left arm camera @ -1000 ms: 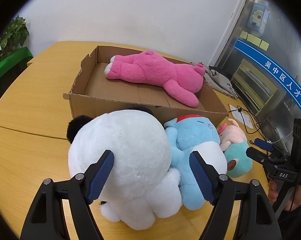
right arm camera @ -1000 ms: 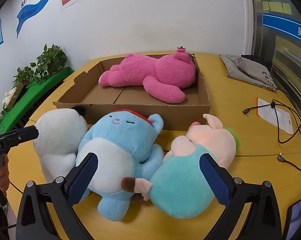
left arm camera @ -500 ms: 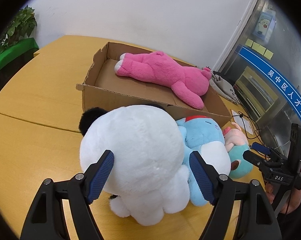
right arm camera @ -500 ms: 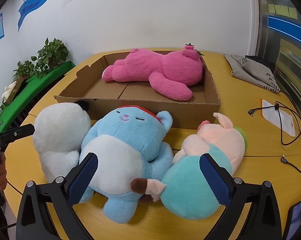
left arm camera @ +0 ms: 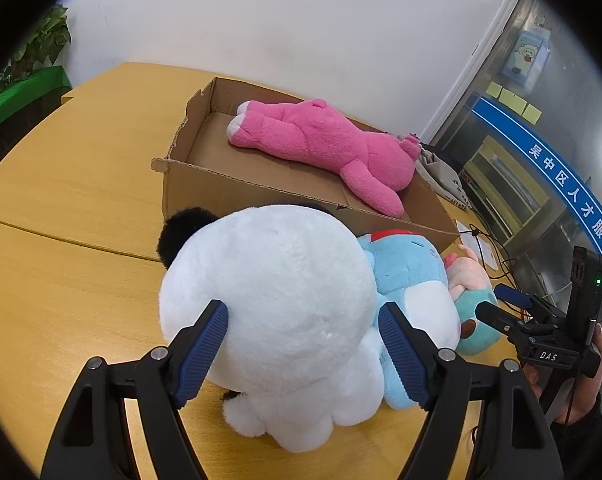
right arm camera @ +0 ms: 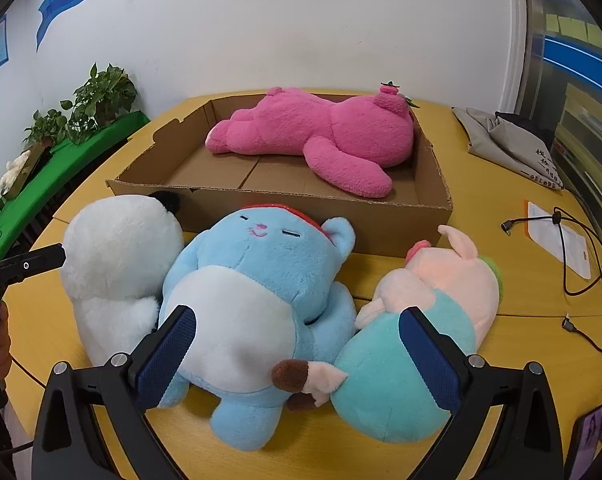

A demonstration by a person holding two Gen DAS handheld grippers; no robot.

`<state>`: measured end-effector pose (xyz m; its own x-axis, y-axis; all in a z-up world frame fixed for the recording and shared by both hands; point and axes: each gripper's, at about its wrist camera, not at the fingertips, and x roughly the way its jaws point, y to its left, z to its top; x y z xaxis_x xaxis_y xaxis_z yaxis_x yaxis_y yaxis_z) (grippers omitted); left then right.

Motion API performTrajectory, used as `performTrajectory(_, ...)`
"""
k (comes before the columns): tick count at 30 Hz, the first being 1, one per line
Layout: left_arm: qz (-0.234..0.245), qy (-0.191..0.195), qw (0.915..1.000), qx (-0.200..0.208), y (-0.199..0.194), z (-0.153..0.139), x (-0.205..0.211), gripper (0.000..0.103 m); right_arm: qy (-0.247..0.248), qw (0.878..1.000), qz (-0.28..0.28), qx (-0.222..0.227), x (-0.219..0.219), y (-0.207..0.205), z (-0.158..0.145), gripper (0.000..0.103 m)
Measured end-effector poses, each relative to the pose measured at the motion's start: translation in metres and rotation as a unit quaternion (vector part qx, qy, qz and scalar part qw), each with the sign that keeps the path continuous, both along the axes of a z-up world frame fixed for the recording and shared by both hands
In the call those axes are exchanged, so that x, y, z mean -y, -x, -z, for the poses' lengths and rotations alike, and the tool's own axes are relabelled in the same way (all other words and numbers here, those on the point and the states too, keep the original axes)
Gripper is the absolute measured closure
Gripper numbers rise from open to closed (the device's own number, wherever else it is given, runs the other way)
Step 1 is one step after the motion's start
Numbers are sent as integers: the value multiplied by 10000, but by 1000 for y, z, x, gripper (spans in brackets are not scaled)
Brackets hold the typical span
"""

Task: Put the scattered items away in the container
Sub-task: 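Close both grippers on the sides of the white plush panda, then lift the white panda with both grippers and carry it over the box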

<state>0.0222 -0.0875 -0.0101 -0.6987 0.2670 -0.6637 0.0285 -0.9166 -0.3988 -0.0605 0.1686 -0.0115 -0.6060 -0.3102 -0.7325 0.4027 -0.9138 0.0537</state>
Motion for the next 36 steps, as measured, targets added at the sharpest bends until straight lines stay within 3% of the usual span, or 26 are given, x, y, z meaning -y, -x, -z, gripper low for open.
performTrajectory(8,-10,-304,9995,-71,-1,1,16,25,105,9983,-564,-137,21,-6,-8,0)
performTrajectory(12,-138,-504,9985,155,4,14,33,25,32,9895,-1434,-192,58,-14,-11,0)
performTrajectory(14,-122,-669,9973,289,10,24,39,20,19,9829,-1836,-152,81,-17,-7,0)
performTrajectory(16,-61,-865,9960,229,15,27,43,20,90,9769,-2136,-33,107,-14,2,0)
performTrajectory(22,-214,-1105,9933,251,23,31,65,20,254,9709,-2340,436,166,16,31,0)
performTrajectory(25,-295,-1210,9920,192,21,34,74,20,141,9669,-2526,329,181,12,31,0)
performTrajectory(32,141,-1040,9945,-50,28,28,77,20,128,9695,-2427,309,179,13,23,0)
performTrajectory(36,412,-1186,9918,-222,36,24,88,20,271,9731,-2234,490,171,18,20,0)
